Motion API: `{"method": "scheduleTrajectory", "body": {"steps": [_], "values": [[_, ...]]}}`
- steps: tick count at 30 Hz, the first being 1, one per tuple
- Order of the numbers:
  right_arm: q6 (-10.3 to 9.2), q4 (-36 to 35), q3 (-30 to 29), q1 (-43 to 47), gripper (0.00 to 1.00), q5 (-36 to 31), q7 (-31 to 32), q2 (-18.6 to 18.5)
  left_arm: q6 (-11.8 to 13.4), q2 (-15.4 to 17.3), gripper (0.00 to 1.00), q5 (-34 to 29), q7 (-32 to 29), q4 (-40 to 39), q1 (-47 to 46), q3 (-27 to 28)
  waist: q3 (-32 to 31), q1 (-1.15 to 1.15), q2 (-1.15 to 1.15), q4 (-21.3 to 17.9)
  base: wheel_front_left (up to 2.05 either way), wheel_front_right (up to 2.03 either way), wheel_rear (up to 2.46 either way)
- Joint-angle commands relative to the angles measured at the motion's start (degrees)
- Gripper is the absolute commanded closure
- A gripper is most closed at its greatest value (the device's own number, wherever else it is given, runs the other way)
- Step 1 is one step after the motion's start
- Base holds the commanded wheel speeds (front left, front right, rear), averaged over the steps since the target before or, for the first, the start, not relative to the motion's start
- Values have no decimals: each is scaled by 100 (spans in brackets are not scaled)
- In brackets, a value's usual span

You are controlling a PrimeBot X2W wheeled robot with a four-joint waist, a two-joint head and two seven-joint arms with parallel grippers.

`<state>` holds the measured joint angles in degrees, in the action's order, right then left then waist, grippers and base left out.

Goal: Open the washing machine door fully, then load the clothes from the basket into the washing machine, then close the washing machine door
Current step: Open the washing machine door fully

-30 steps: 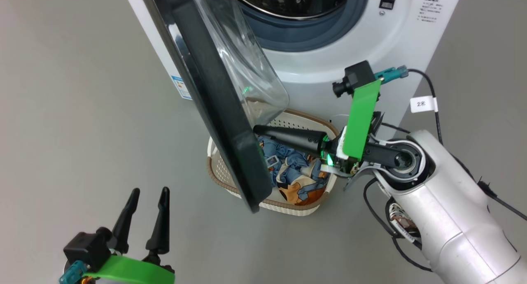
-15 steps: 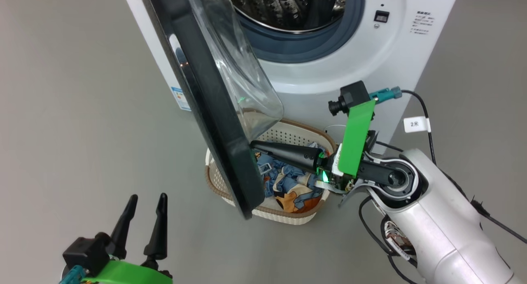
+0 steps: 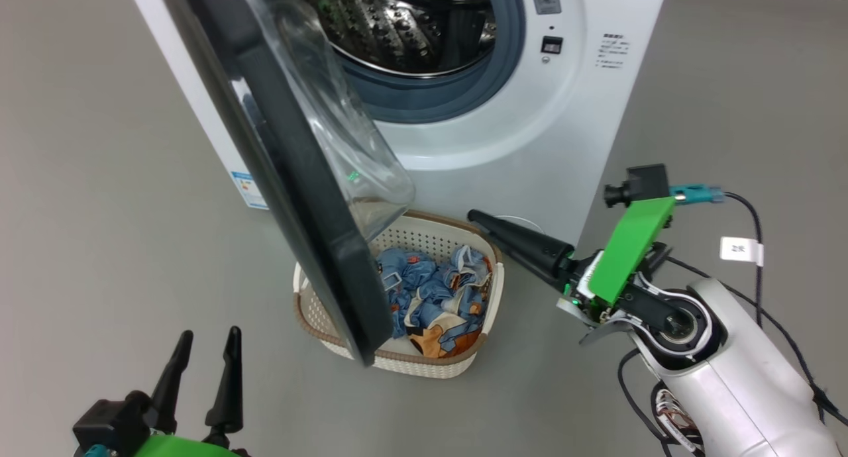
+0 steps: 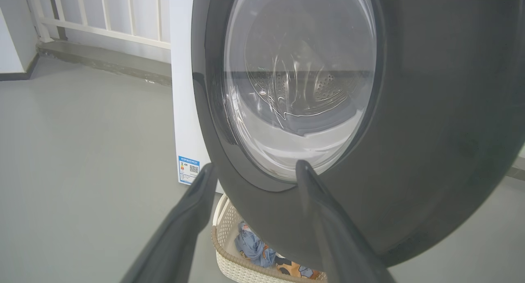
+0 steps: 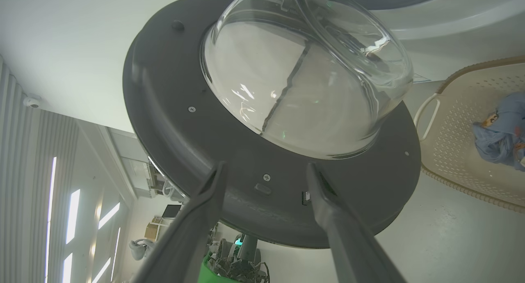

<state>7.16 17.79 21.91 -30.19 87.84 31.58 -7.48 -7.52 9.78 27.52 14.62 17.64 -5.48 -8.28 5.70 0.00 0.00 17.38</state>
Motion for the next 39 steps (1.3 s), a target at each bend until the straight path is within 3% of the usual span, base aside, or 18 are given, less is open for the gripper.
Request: {"method": "scheduleTrajectory", "body": {"steps": [1, 17, 27, 31, 34, 39], "values": [[33, -232, -4, 41, 0, -110, -176, 7, 3, 143, 0, -85, 38, -139, -34, 243, -59, 0, 0, -96, 0, 0, 0], [33, -502, 467, 758, 0, -622, -2329, -917, 3, 195, 0, -140, 38, -184, 142, 551, -230, 0, 0, -453, 0, 0, 0], [33, -222, 1152, 1061, 0, -1086, -4205, -1596, 3, 178, 0, -179, 38, -210, 275, 732, -310, 0, 0, -639, 0, 0, 0], [33, -46, 1401, 1043, 0, -1342, -4588, -1787, 3, 176, 0, -187, 38, -211, 289, 777, -325, 0, 0, -706, 0, 0, 0], [33, 54, 1287, 1039, 0, -1601, -4650, -1809, 3, 172, 0, -195, 38, -221, 303, 811, -329, 0, 0, -755, 0, 0, 0], [33, -16, 491, 1278, 0, -2674, -4656, -1535, 3, 173, 0, -202, 38, -227, 316, 846, -335, 0, 0, -827, 0, 0, 0]]}}
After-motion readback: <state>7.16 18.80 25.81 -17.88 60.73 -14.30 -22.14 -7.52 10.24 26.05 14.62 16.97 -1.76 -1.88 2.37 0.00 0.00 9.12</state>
